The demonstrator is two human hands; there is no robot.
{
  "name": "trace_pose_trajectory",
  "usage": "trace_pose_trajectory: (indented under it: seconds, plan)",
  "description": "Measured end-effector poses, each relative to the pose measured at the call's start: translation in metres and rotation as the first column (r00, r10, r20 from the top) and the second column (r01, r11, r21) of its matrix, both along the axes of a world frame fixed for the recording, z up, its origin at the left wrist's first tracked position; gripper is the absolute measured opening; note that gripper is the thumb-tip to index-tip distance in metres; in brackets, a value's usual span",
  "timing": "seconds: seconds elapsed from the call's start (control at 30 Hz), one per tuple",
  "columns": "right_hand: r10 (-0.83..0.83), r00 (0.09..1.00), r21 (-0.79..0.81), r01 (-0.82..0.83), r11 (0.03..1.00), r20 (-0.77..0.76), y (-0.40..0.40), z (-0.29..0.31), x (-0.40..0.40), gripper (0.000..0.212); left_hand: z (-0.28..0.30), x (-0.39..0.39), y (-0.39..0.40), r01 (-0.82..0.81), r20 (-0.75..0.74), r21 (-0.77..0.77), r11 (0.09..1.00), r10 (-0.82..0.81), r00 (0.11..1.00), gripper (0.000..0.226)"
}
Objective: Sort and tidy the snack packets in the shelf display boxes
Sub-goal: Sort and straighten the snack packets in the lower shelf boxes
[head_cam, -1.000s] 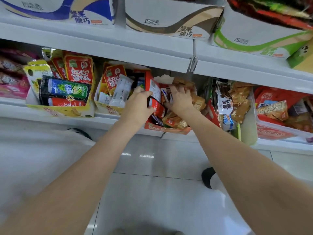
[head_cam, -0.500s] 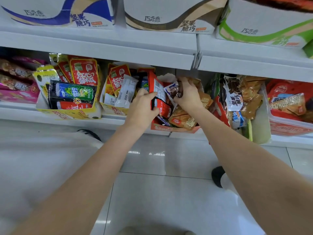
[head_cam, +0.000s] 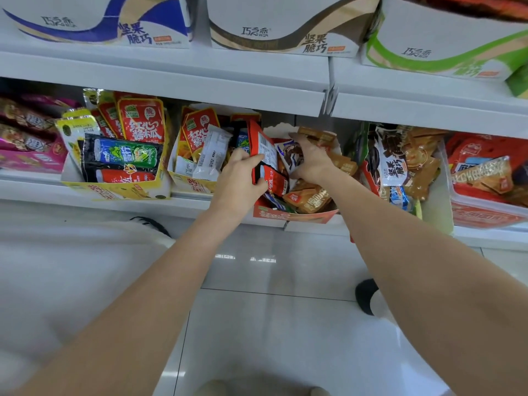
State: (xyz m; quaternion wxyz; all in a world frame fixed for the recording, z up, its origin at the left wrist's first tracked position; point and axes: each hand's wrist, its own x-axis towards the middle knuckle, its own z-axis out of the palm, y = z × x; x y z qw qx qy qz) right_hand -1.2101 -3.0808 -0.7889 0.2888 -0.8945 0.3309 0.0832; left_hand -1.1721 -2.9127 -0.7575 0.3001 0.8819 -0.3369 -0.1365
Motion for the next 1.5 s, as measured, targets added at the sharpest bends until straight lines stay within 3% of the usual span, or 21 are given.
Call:
trace_pose_trajectory:
  seconds: [0.13,0.23,0.33,0.4,0.6,0.7,0.77,0.9,0.97,1.07,1.13,1.23,1.33,1.5]
  plan:
    - [-0.010,0.980,0.044,0.001,0.999,0.200,0.001,0.009,-0.002,0.074,-0.002,0.001,0.000,-0.009,-0.002,-0.021,1.000,0.009,1.000,0.049]
    - [0.050,0.945,-0.147,-0.002,0.989,0.323,0.008,0.009,-0.009,0.047,-0.003,0.000,-0.001,-0.018,0.009,-0.032,0.999,0.018,1.000,0.050]
    - [0.071,0.809,-0.280,0.118,0.953,0.583,0.024,0.010,-0.027,0.023,-0.002,0.000,-0.001,-0.032,0.001,-0.042,0.999,0.032,0.999,0.050]
    - [0.011,0.707,-0.232,0.217,0.948,0.707,0.034,0.017,-0.037,0.022,-0.002,0.000,-0.001,-0.016,0.013,-0.045,0.999,0.016,1.000,0.049]
    - [-0.279,0.477,0.112,0.349,0.930,0.833,0.047,0.053,-0.061,0.018,0.002,0.005,-0.002,0.018,-0.060,0.003,1.000,-0.017,0.998,0.048]
    - [-0.417,0.500,0.241,0.379,0.893,0.759,0.050,0.063,-0.084,0.019,0.021,0.007,-0.001,0.001,-0.056,-0.107,0.994,-0.007,0.998,0.041]
    - [-0.508,0.521,0.391,0.326,0.861,0.686,0.049,0.075,-0.098,0.019,0.045,0.005,-0.001,0.068,-0.076,-0.166,0.984,-0.081,0.994,0.042]
    - [-0.507,0.595,0.588,0.069,0.806,0.624,0.051,0.112,-0.118,0.018,0.094,0.001,0.006,0.457,-0.024,0.012,0.890,-0.456,0.890,0.055]
    - [-0.455,0.605,0.592,-0.033,0.806,0.654,0.054,0.132,-0.121,0.015,0.113,-0.001,0.009,0.527,-0.059,0.017,0.850,-0.525,0.849,0.051]
    - [-0.347,0.650,0.534,-0.107,0.839,0.676,0.056,0.163,-0.113,0.014,0.132,-0.003,0.012,0.473,-0.124,-0.153,0.867,-0.492,0.862,0.009]
    - [-0.235,0.718,0.400,-0.067,0.914,0.656,0.049,0.177,-0.107,0.014,0.139,0.001,0.014,0.412,-0.129,-0.181,0.893,-0.437,0.890,0.014]
    - [-0.215,0.762,0.234,0.085,0.968,0.611,0.030,0.195,-0.108,0.009,0.148,0.014,0.023,0.246,-0.348,-0.232,0.941,-0.316,0.883,0.016]
    - [-0.276,0.720,0.361,0.037,0.932,0.637,0.020,0.211,-0.112,0.011,0.151,0.024,0.030,0.192,-0.458,-0.257,0.947,-0.295,0.839,0.024]
    - [-0.264,0.743,0.493,-0.101,0.864,0.615,0.029,0.225,-0.076,0.026,0.157,0.026,0.029,0.174,-0.608,-0.264,0.949,-0.304,0.733,0.025]
